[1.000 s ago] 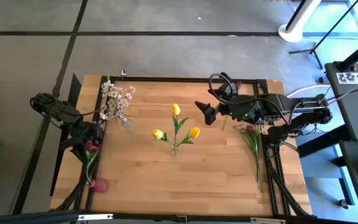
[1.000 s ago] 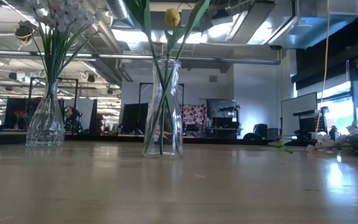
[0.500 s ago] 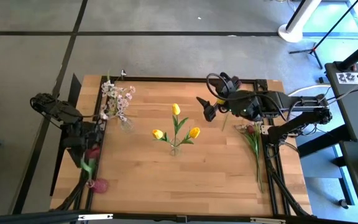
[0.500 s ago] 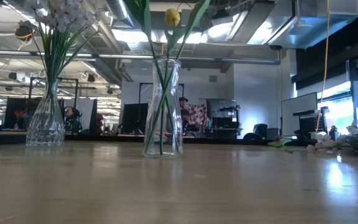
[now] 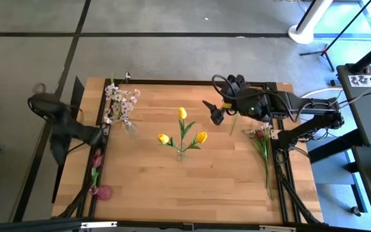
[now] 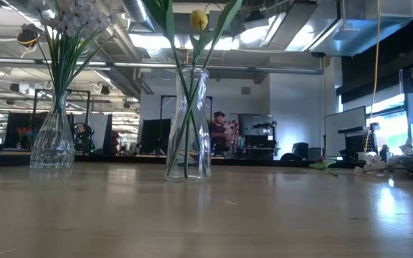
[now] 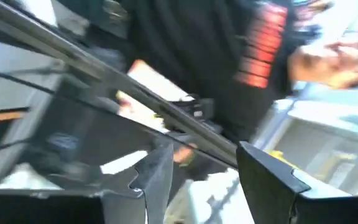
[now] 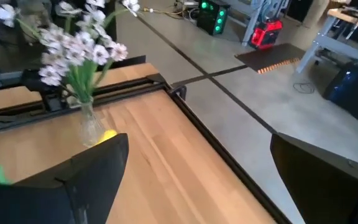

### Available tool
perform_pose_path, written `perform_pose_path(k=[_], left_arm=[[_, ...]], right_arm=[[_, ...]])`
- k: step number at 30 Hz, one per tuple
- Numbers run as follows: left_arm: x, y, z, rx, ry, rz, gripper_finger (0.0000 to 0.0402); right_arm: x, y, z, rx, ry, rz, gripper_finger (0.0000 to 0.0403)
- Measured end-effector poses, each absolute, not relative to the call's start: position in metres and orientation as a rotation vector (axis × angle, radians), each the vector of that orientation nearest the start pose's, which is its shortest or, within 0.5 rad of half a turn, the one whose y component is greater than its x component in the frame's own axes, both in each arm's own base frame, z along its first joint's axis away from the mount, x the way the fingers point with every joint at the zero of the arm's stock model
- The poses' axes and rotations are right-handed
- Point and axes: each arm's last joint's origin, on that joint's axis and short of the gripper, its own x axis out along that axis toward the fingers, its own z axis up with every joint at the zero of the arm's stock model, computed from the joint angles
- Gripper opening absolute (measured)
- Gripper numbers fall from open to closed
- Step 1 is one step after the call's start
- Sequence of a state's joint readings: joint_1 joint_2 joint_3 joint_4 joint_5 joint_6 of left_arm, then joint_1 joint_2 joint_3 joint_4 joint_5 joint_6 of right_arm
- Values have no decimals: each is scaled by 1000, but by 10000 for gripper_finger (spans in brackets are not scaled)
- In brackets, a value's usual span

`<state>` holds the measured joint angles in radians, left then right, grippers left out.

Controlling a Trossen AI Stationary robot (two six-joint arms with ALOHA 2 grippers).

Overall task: Sort flowers into vase by color
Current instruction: Put the top dark red flower into the purple vase

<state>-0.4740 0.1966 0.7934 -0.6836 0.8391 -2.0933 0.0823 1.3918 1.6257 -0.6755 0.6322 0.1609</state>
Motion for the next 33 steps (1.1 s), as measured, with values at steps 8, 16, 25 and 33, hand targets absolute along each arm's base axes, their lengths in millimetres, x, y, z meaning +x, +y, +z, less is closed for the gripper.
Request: perform_pose_path(k=[8, 16, 25, 33], left_arm=[[-27, 10, 380, -1685, 521, -436, 171], [-14, 18, 388, -1156, 40, -135, 171], [26, 2, 407, -876, -107, -29, 171], [46, -3, 412, -831, -172, 174, 171]], right_arm=[[283, -41, 400, 242, 633, -766, 390], [278, -115, 348, 582, 918, -1122, 386], [224, -205, 272, 847, 949, -1473, 317], [185, -237, 193, 1067, 856, -1586, 267]])
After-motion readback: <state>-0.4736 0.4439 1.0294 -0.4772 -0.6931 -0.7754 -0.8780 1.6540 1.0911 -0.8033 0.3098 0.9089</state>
